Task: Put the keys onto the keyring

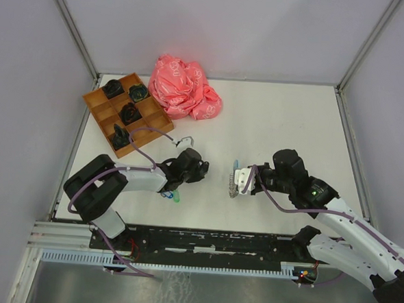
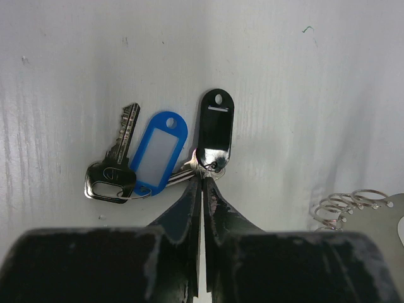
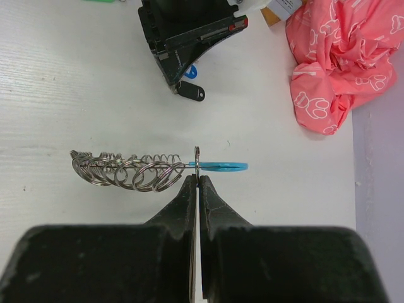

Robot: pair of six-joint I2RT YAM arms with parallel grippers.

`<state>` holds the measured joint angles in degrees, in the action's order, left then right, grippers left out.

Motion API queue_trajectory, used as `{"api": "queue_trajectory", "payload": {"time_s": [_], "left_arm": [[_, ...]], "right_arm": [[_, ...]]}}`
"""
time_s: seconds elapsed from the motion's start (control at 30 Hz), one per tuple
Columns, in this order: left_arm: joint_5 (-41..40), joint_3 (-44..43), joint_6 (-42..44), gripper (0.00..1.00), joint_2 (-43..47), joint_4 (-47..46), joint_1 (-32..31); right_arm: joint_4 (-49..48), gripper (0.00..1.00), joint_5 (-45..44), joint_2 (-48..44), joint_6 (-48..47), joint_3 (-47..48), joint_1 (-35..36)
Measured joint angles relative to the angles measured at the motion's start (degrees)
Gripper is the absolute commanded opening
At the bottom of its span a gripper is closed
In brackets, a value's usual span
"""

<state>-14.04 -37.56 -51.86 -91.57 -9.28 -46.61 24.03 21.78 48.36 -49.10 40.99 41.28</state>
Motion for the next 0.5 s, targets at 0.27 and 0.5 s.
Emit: {"api": "queue_trajectory", "payload": {"time_s": [0.27,0.5], "left_arm": [[-0.55,0.66,-0.87,0.03,0.11,-1.14,0.0],[-1.01,0.61,1.4,0.03,3.02,4.59,0.0]], "right_arm": [[0.02,0.01,-0.02,-0.04,0.0,0.0,0.0],[0.02,0.01,-0.02,-0.04,0.0,0.0,0.0]]}}
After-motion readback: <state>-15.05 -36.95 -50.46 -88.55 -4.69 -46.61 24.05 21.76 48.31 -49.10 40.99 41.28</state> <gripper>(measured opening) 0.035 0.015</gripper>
